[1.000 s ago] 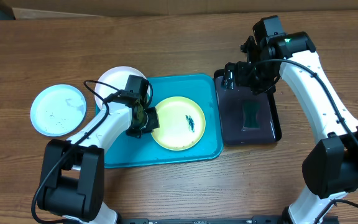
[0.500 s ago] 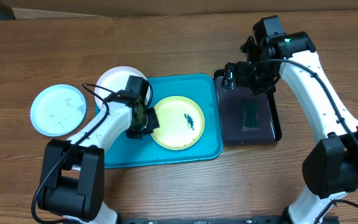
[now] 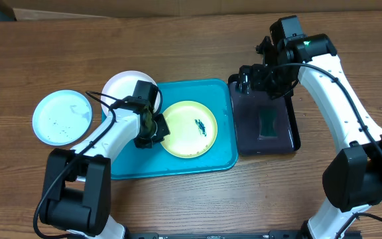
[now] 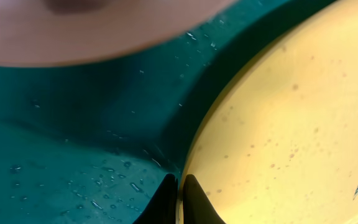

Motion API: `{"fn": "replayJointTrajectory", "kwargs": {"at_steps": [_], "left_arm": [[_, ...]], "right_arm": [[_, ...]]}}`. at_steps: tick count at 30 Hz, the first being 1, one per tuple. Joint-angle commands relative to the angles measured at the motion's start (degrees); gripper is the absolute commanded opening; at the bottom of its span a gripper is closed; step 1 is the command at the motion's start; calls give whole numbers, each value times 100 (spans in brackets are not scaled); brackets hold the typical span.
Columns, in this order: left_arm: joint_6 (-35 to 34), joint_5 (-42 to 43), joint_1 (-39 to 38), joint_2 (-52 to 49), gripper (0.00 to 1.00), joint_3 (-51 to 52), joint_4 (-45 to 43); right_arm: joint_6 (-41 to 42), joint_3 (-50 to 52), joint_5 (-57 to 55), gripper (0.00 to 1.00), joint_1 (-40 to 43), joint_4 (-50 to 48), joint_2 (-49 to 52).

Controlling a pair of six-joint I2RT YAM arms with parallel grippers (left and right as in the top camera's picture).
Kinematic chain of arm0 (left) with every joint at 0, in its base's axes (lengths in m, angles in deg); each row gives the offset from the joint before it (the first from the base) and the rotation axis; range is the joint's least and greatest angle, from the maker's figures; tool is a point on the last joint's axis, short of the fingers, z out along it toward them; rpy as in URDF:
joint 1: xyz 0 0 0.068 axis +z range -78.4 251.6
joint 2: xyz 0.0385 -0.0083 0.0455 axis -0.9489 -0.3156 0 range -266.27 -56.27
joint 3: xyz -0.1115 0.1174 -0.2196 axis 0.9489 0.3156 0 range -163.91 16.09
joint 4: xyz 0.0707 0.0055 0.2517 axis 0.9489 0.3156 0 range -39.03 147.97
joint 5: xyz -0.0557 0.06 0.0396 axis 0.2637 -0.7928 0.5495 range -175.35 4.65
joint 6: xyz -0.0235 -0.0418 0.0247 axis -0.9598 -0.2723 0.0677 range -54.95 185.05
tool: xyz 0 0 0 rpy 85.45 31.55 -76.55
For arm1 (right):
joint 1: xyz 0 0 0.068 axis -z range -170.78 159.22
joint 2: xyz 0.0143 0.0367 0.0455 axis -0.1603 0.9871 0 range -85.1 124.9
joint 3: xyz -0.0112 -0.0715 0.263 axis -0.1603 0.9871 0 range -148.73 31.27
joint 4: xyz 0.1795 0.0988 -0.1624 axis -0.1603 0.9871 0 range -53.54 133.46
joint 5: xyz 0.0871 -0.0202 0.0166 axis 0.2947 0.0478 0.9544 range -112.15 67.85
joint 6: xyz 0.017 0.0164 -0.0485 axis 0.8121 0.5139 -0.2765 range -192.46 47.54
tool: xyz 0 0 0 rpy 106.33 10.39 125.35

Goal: Clean dirty plates on tray and stack at the side
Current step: 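Lower the right gripper and grasp the green sponge in the black tray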

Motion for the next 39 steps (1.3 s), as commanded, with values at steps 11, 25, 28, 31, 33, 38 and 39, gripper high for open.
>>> {"fn": "replayJointTrajectory", "kwargs": {"at_steps": [11, 25, 28, 31, 33, 38, 39], "left_arm": [[678, 686, 328, -4, 34, -142, 22], [1158, 778, 323, -4, 45, -142, 164], [1165, 778, 323, -4, 45, -142, 192], [1165, 778, 323, -4, 45, -142, 210], [1165, 761, 323, -4, 45, -142, 214], [1165, 761, 323, -4, 45, -142, 214], [1165, 761, 323, -4, 45, -142, 216]], "right_arm": [[155, 256, -1394, 84, 50, 885, -35], [428, 2516, -1652, 76, 50, -1493, -33], [431, 2822, -1650, 67, 50, -1967, -33], [431, 3071, -1650, 59, 50, -2315, -33], [431, 3145, -1646, 45, 50, -2385, -26], [428, 3119, -1582, 46, 50, -2374, -28], [428, 3108, -1576, 82, 52, -2356, -28]]}}
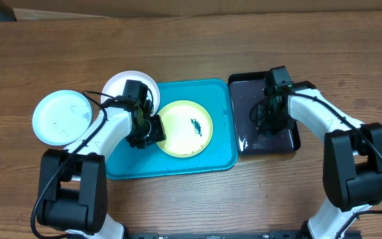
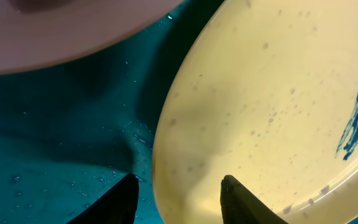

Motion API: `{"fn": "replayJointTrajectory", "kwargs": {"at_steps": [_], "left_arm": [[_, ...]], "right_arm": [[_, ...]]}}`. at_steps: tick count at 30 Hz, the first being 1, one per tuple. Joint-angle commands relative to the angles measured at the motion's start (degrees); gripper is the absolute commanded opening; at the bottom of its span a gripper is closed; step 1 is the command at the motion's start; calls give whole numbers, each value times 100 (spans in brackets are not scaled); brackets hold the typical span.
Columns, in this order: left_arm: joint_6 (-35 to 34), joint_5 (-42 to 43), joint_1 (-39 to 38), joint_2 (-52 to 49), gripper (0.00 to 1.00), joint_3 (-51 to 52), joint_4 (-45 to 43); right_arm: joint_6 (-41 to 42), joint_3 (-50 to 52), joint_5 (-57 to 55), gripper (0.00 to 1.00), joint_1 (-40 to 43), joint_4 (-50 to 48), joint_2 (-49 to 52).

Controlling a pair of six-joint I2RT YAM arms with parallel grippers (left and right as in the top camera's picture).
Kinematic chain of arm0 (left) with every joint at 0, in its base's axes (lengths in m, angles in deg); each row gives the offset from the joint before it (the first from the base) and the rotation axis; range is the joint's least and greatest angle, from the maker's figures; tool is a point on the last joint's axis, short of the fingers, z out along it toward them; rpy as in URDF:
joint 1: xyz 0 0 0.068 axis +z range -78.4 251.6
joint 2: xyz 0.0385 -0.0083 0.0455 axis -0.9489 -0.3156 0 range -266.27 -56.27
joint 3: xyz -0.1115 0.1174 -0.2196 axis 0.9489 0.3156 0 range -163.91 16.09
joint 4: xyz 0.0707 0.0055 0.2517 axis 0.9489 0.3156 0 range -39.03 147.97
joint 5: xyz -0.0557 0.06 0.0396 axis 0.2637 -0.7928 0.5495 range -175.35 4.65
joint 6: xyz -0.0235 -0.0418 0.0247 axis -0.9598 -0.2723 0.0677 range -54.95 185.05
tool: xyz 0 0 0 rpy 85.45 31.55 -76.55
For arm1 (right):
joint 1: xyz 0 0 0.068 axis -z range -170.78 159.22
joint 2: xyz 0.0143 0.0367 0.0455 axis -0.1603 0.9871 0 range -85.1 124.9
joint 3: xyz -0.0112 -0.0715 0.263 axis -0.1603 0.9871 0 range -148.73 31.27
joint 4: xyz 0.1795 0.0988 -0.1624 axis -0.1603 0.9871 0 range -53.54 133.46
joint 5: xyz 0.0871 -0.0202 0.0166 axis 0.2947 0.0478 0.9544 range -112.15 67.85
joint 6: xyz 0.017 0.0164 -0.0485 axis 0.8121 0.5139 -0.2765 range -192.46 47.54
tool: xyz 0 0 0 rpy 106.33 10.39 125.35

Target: Clean dirty plates on tray and stack at the side

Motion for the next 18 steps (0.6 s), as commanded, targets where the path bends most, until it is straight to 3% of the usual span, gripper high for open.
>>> {"fn": "replayJointTrajectory", "kwargs": {"at_steps": [1, 5, 7, 8, 11, 12, 14, 16, 17, 18], "left_arm": [[116, 61, -28, -4, 45, -125, 20], [116, 61, -28, -4, 45, -125, 92], [116, 61, -28, -4, 45, -125, 109], [116, 61, -28, -4, 45, -125, 120], [116, 61, -28, -4, 45, -125, 122], [116, 61, -28, -4, 45, -125, 122], [116, 61, -28, -4, 46, -125, 122], [116, 61, -28, -4, 45, -125, 127], [136, 59, -28, -4, 45, -125, 127], [179, 59, -28, -4, 45, -125, 125]], "right_arm": [[0, -37, 74, 97, 9, 55, -37], [2, -140, 334, 99, 7, 461, -37], [2, -140, 481, 93, 7, 625, -37], [2, -140, 518, 82, 7, 699, -37], [0, -131, 509, 12, 7, 782, -37], [0, -125, 509, 4, 7, 780, -37], [-2, -125, 509, 7, 7, 776, -37], [-26, -170, 507, 72, 9, 758, -37], [-28, -203, 501, 84, 13, 758, -37], [-46, -254, 483, 86, 20, 758, -37]]}}
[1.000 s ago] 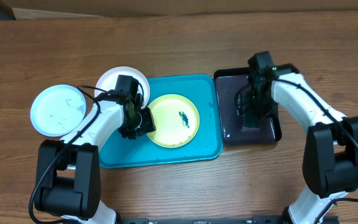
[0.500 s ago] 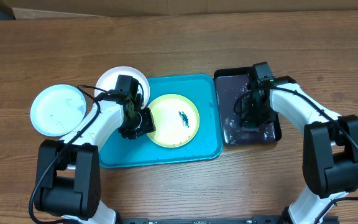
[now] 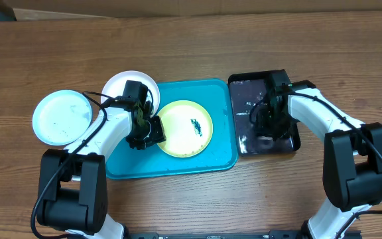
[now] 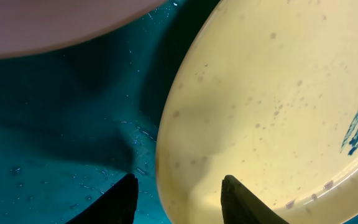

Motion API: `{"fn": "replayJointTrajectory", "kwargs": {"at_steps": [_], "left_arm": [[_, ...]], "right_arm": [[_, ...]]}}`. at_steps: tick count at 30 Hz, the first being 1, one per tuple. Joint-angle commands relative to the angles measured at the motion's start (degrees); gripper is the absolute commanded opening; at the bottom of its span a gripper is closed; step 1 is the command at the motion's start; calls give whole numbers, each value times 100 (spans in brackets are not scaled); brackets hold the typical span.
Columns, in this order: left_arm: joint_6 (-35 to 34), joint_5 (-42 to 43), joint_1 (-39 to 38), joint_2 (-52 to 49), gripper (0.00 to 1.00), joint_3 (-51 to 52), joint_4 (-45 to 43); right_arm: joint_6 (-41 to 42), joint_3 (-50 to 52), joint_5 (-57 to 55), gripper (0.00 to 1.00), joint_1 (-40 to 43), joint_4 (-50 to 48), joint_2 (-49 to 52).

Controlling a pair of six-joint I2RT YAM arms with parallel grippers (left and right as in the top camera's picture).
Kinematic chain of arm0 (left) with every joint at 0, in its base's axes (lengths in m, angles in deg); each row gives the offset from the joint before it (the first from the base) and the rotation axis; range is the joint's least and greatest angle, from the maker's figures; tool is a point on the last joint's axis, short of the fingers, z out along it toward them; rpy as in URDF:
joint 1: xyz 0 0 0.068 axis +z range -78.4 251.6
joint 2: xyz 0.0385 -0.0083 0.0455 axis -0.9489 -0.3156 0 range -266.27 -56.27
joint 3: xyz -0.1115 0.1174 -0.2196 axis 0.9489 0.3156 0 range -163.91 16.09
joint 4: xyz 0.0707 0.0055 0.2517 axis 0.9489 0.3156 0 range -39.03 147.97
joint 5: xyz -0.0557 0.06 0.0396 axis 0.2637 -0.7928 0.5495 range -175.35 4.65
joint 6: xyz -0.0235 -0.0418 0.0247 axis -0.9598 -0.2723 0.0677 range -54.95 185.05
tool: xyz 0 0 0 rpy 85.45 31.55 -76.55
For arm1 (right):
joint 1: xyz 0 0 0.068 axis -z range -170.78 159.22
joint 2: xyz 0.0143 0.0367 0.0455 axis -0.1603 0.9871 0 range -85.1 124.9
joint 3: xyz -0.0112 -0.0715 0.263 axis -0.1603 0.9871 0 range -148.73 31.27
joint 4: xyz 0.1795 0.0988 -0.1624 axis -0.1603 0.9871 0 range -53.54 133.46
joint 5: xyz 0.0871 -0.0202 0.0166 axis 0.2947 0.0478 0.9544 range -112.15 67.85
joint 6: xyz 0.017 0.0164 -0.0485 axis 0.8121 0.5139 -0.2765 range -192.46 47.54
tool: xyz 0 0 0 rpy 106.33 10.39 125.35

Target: Clean dirty plates on tray and stack at the side

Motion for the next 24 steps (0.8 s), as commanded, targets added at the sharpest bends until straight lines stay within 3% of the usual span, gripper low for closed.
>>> {"fn": "replayJointTrajectory", "kwargs": {"at_steps": [1, 5, 7, 8, 12, 14, 15, 16, 17, 18, 21, 24], "left_arm": [[175, 42, -28, -4, 46, -125, 15], [175, 35, -28, -4, 46, -125, 17], [175, 33, -28, -4, 45, -125, 22], [175, 35, -28, -4, 45, -125, 24], [175, 33, -28, -4, 45, -125, 24], [175, 31, -28, -4, 45, -125, 24], [175, 31, -28, -4, 45, -125, 24], [175, 31, -28, -4, 45, -125, 24], [175, 31, -28, -4, 45, -122, 24], [175, 31, -28, -4, 45, -125, 24], [175, 33, -28, -4, 45, -125, 24], [175, 31, -28, -4, 45, -125, 35]], "right_arm": [[-39, -243, 7, 86, 26, -37, -37], [-33, -302, -254, 84, 26, -289, -37], [-28, -299, -251, 73, 26, -378, -35], [-28, -299, -254, 66, 26, -402, -35], [-24, -249, -251, 22, 13, -516, -35], [-9, -192, -251, 12, 11, -562, -35], [-9, -166, -251, 18, 11, -592, -35], [-9, -160, -251, 40, 11, -616, -35], [-11, -160, -251, 70, 11, -671, -35], [-11, -162, -254, 79, 11, -741, -35], [-11, -170, -251, 86, 15, -931, -35], [-9, -170, -251, 82, 15, -1038, -35]]}}
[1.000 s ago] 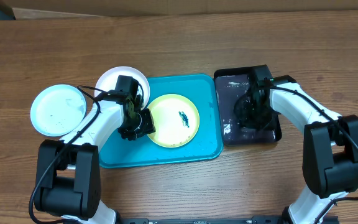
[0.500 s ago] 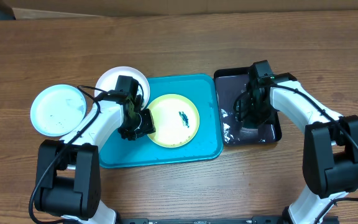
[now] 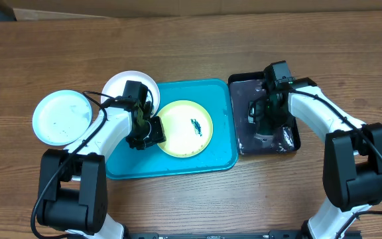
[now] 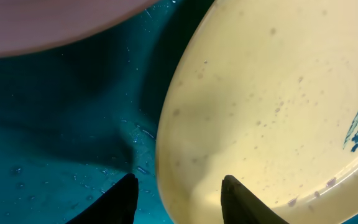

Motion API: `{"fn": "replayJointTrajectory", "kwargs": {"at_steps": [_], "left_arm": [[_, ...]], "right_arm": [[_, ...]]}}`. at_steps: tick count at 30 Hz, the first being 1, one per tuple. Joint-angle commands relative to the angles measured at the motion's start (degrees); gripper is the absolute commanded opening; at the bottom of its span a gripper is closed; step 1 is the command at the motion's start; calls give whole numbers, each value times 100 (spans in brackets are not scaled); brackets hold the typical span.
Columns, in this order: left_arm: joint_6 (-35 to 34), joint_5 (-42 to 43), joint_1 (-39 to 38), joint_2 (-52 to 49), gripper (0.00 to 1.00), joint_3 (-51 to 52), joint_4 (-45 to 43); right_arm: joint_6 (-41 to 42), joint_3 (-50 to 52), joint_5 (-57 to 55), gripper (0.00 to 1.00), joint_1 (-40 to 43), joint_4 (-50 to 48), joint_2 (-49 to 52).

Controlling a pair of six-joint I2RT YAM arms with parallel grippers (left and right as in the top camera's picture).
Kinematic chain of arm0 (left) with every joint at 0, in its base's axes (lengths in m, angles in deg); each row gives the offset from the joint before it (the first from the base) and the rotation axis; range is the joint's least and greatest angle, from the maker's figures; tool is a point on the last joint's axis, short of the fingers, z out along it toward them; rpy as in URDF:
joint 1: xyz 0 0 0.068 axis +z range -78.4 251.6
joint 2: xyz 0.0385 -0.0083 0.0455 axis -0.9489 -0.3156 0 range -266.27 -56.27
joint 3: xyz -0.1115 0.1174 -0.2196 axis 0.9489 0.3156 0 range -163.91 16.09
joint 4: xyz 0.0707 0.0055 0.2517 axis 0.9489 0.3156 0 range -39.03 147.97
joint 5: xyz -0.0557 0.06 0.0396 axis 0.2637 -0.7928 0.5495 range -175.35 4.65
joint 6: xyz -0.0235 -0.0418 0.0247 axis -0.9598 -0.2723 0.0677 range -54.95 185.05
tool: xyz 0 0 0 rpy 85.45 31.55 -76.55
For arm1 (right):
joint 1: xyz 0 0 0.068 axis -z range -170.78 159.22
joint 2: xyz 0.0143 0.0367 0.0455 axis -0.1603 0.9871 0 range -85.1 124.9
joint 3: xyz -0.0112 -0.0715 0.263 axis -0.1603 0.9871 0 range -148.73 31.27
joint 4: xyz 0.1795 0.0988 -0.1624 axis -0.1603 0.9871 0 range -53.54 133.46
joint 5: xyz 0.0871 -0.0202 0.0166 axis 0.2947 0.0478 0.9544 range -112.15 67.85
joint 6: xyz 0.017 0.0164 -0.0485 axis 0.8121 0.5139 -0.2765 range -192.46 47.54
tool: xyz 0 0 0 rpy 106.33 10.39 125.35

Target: Clean dirty plates on tray and stack at the side

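A yellow plate (image 3: pixel 186 128) (image 4: pixel 278 93) with a blue smear (image 3: pixel 196 124) lies on the teal tray (image 3: pixel 214 159) (image 4: pixel 55 137). My left gripper (image 3: pixel 148 133) (image 4: pixel 179 180) is open at the plate's left rim, one finger over the tray and the other over the plate. My right gripper (image 3: pixel 260 125) is down inside the black tray (image 3: pixel 241 99). Its jaws are hidden under the wrist, as is whatever lies beneath them.
A pale pink plate (image 3: pixel 126 86) (image 4: pixel 55 25) rests over the teal tray's upper left corner. A white plate (image 3: pixel 62 117) lies on the wooden table further left. The black tray stands just right of the teal one, with a wet shine in its near right corner.
My right gripper has shifted slightly left and away inside the black tray. The left gripper and the yellow plate are as they were.
My left gripper was shut at the yellow plate's left rim while the right arm hung above the black tray, where a green sponge lay. Then the left gripper stood open astride the rim and the right gripper was down in the black tray. Both remain so.
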Motion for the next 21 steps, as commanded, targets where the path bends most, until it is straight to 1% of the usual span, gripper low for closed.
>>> {"fn": "replayJointTrajectory", "kwargs": {"at_steps": [1, 2, 3, 4, 5, 6, 7, 8, 9, 10, 11, 14, 15, 16, 17, 18, 20, 21], "left_arm": [[87, 33, -28, -4, 45, -125, 22], [87, 33, -28, -4, 45, -125, 35], [87, 33, -28, -4, 46, -125, 39], [87, 33, -28, -4, 45, -125, 46], [87, 33, -28, -4, 45, -125, 55], [87, 33, -28, -4, 45, -125, 55], [87, 33, -28, -4, 45, -125, 55], [87, 33, -28, -4, 45, -125, 55], [87, 33, -28, -4, 45, -125, 55], [87, 31, -28, -4, 46, -125, 55], [87, 31, -28, -4, 46, -125, 57], [87, 31, -28, -4, 46, -125, 59], [87, 31, -28, -4, 46, -125, 59], [87, 31, -28, -4, 46, -125, 59], [87, 31, -28, -4, 45, -125, 59], [87, 31, -28, -4, 46, -125, 59], [87, 31, -28, -4, 46, -125, 59], [87, 31, -28, -4, 46, -125, 59]], "right_arm": [[9, -7, -48, 59, 13, -72, -35], [9, 0, -48, 40, 11, -70, -35], [9, 22, -48, 28, 11, -68, -33], [9, 46, -48, 23, 13, -68, -33], [9, 72, -48, 23, 13, -70, -33], [7, 79, -48, 30, 13, -70, -33], [7, 79, -48, 54, 13, -74, -33], [7, 70, -48, 73, 13, -90, -33], [7, 42, -48, 82, 15, -90, -33], [7, -4, -48, 86, 26, -87, -33], [7, -52, -48, 86, 33, -87, -33], [9, -199, -48, 84, 42, -103, -33], [9, -240, -48, 81, 42, -125, -33], [7, -262, -48, 74, 42, -144, -33], [9, -269, -48, 63, 42, -162, -33], [9, -269, -48, 47, 42, -166, -33], [9, -269, -48, 28, 42, -153, -33], [9, -269, -48, 16, 42, -153, -33]]}}
